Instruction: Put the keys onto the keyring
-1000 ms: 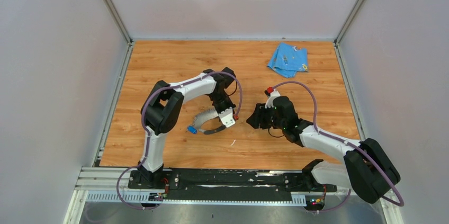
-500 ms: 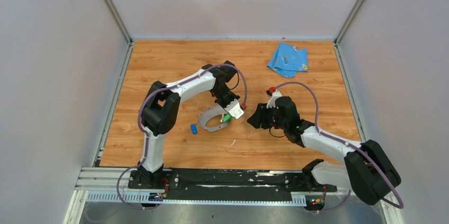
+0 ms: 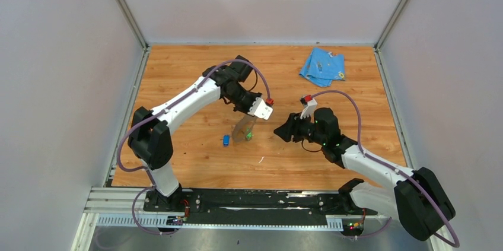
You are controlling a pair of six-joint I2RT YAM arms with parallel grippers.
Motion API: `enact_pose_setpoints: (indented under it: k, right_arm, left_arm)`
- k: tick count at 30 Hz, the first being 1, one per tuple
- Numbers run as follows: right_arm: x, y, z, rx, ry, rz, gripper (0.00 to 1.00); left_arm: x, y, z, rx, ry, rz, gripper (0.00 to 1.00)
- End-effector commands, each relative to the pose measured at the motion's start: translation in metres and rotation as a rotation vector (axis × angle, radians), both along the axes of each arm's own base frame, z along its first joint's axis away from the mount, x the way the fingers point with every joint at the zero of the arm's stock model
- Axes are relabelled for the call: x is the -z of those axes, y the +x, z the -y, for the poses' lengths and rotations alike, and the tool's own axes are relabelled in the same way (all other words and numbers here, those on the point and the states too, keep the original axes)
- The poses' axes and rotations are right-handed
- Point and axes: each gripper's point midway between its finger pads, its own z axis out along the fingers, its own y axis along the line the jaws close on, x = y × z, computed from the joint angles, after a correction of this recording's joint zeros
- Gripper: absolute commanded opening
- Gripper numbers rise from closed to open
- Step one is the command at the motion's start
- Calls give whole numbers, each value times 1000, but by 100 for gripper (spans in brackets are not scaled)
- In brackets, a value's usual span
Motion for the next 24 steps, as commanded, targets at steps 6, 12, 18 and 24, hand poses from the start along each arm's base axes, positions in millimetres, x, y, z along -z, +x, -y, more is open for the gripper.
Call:
enact_pose_setpoints:
  k: [6, 12, 18, 24]
  right_arm:
    - [-55, -1, -33, -139, 138, 150, 54]
    - [-95, 3, -65, -231, 205, 255, 53]
    - [-164, -11, -82, -406, 256, 471, 52]
    - [-216, -55, -107, -685, 268, 621, 47]
  left_arm:
    - [-42, -18, -29, -295, -84, -157, 0]
    - [-63, -44, -47, -418, -176, -300, 0]
    - [-93, -69, -61, -431, -289, -332, 0]
    - [-134, -98, -67, -426, -397, -326, 0]
